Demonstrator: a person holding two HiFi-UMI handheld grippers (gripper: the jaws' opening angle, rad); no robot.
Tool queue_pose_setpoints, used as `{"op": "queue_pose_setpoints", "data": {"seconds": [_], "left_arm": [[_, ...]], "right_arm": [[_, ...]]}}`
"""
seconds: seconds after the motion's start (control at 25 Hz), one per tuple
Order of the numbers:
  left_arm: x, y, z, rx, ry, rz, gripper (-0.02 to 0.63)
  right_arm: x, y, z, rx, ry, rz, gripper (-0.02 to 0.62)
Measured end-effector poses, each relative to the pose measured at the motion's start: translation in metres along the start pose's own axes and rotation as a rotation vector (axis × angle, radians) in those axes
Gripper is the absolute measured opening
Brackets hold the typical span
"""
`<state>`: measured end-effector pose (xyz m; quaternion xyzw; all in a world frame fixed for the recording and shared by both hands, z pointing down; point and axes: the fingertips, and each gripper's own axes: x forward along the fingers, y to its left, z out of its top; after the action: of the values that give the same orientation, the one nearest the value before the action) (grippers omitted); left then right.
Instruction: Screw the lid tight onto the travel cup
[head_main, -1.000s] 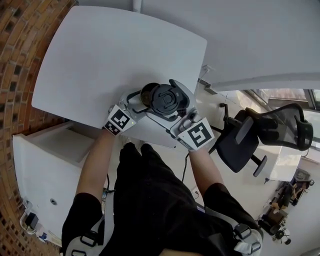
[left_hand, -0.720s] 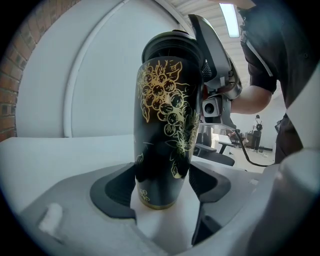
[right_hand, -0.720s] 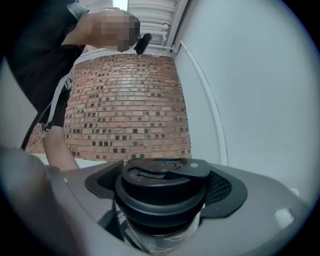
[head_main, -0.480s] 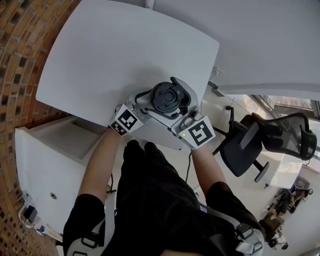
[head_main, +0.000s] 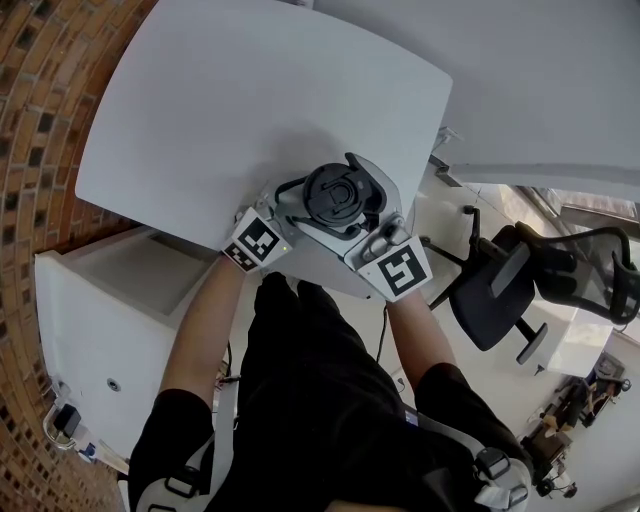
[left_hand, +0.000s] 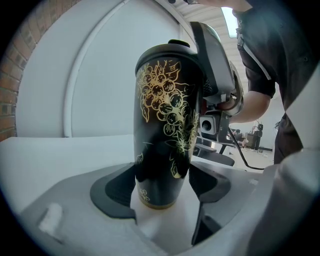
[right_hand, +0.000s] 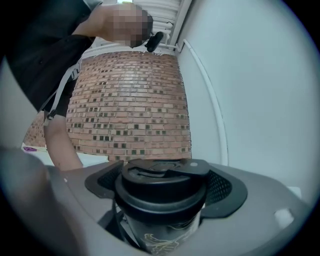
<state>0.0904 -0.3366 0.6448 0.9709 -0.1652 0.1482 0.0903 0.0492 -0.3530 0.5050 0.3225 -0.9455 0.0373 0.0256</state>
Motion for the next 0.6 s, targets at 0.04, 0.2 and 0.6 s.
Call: {"op": "queue_pose_setpoints", "data": {"seconds": [0.04,0.2,0.6], "left_arm": [[-0.0004,0.0002,-0.0001,0.001,0.001,0.000,0.337],[-0.0010,0.0000,0.0000,0.002,0.002,-0.002,0.337],[-0.0009,-0.0001,-0.0008,0.001,0.002,0.000,0.337]], "right_arm": [[0.0003,0.0004,0.0004,-0.005,-0.004,0.002,0.483],[0.0004,0.0017,0.0015,-0.023,-0.010,0.004,0.483],[-0.0004,0.0002,0.0002,-0.035,-0.018,-0.064,0.482]]}}
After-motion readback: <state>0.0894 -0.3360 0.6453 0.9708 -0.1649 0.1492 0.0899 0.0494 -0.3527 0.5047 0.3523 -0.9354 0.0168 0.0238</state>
